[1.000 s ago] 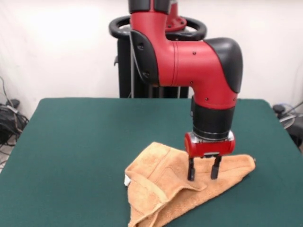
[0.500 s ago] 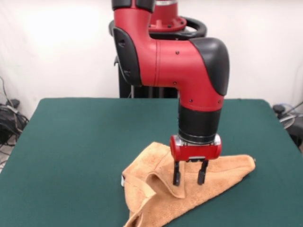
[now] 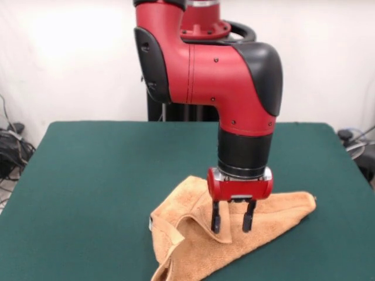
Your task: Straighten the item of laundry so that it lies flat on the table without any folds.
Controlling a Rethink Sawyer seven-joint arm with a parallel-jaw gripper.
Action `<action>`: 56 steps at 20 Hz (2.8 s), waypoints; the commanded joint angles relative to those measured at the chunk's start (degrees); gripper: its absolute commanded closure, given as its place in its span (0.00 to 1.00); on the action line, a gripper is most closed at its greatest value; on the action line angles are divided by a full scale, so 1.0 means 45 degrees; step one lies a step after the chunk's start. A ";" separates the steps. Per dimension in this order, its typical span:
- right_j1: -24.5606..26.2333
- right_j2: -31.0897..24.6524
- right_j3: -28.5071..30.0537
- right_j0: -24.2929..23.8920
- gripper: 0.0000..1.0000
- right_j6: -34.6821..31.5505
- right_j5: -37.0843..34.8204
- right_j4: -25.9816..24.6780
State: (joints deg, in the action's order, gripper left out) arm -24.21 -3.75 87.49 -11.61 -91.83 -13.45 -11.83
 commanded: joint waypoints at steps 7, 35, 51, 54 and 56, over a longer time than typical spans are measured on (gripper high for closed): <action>-0.0196 -0.0052 -0.0792 0.0020 0.00 -0.0651 -0.1648 -0.0226; -0.0481 0.0107 0.0968 -0.0362 0.00 -0.1138 -0.0609 -0.0885; -0.0773 0.0436 0.1673 0.0305 0.00 -0.1794 -0.0320 -0.0584; -0.0853 0.0459 0.1660 0.0323 0.00 -0.1730 -0.0417 -0.0554; -0.0869 0.0450 0.1645 0.0320 0.00 -0.1700 -0.0480 -0.0527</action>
State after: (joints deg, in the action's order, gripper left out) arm -28.55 -2.51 91.52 -10.99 -91.83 -13.45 -13.53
